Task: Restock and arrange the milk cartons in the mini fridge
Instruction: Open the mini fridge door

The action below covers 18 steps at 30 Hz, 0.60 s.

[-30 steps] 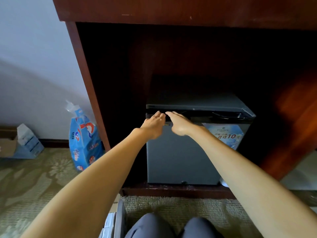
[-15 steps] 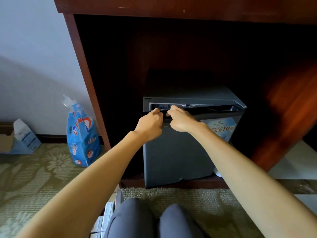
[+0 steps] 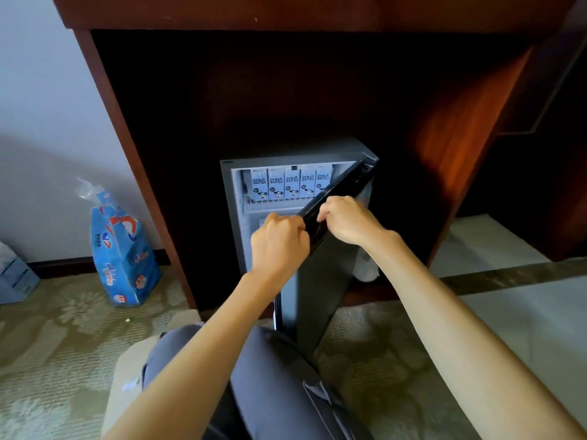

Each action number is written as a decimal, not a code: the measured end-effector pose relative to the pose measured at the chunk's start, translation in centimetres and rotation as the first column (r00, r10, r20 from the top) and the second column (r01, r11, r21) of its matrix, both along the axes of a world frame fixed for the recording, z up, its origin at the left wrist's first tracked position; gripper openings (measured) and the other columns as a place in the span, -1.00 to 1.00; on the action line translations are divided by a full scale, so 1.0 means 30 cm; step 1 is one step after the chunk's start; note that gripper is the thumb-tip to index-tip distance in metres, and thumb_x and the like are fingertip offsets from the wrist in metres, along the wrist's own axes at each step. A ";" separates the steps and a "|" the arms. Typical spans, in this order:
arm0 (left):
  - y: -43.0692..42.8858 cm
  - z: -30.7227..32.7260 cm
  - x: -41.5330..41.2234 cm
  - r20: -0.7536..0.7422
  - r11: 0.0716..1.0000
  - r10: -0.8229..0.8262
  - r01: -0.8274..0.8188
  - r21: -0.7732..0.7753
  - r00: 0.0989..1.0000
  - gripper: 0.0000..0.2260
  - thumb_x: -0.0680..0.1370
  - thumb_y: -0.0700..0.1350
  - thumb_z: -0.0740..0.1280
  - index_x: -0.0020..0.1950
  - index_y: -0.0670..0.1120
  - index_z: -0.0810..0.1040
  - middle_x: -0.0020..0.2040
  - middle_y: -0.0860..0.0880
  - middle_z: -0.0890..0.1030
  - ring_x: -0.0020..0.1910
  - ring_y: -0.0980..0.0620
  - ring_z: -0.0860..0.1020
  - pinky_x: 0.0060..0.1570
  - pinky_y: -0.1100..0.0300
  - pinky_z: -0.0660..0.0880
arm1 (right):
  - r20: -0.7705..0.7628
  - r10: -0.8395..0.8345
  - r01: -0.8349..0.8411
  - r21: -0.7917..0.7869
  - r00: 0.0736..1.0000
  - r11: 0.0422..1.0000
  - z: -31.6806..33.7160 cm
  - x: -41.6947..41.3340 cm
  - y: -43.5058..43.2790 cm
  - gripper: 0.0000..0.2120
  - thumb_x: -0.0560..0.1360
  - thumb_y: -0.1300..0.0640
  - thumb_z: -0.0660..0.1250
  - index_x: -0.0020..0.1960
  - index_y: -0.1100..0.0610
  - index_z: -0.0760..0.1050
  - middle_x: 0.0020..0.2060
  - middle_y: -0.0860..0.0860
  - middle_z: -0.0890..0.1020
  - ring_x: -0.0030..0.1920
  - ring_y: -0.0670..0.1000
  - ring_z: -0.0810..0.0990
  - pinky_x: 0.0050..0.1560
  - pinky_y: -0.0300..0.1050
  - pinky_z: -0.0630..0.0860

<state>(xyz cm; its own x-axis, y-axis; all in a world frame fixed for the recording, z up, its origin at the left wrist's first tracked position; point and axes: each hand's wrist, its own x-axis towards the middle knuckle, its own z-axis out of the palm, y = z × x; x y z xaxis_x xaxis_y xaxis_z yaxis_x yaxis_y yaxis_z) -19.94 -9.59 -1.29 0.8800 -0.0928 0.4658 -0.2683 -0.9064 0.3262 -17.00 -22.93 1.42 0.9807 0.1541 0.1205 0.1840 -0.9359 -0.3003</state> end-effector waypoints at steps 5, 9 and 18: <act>-0.109 0.036 -0.089 -0.063 0.948 -0.316 0.313 -0.055 0.947 -0.65 0.43 -0.12 0.14 0.00 -0.04 0.70 -0.15 -0.13 0.69 -0.08 -0.13 0.59 -0.18 0.15 0.47 | -0.017 -0.108 0.109 0.051 0.994 0.993 -0.020 -0.106 -0.174 -0.57 0.46 0.41 0.03 0.06 0.10 0.58 0.14 0.06 0.54 0.16 0.13 0.50 0.16 0.05 0.48; -0.242 0.028 -0.133 -0.159 0.850 -0.520 0.528 0.009 0.839 -0.57 0.44 -0.07 0.10 0.23 0.01 0.58 0.03 -0.13 0.63 0.08 -0.06 0.54 0.00 0.14 0.49 | -0.042 -0.216 0.217 0.049 0.976 0.975 -0.023 -0.173 -0.345 -0.53 0.42 0.40 0.02 0.09 0.06 0.57 0.20 0.07 0.53 0.21 0.14 0.48 0.19 -0.03 0.45; -0.625 -0.033 -0.111 -0.341 0.557 -0.751 0.820 0.131 0.565 -0.44 0.54 -0.31 0.12 0.53 -0.07 0.12 0.56 0.04 0.07 0.54 0.12 0.06 0.42 0.32 0.08 | -0.084 -0.530 0.536 0.170 0.844 0.827 0.009 -0.243 -0.695 -0.67 0.45 0.36 0.10 0.01 0.26 0.61 0.08 0.19 0.62 0.20 0.23 0.48 0.20 0.00 0.45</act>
<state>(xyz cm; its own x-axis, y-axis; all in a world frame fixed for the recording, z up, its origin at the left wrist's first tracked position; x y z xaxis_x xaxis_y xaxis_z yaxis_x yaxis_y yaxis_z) -23.28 -28.33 -2.28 0.4638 -0.8775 0.1218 -0.8649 -0.4188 0.2766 -24.28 -43.79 1.69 0.9077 -0.4151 0.0617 -0.3407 -0.8147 -0.4693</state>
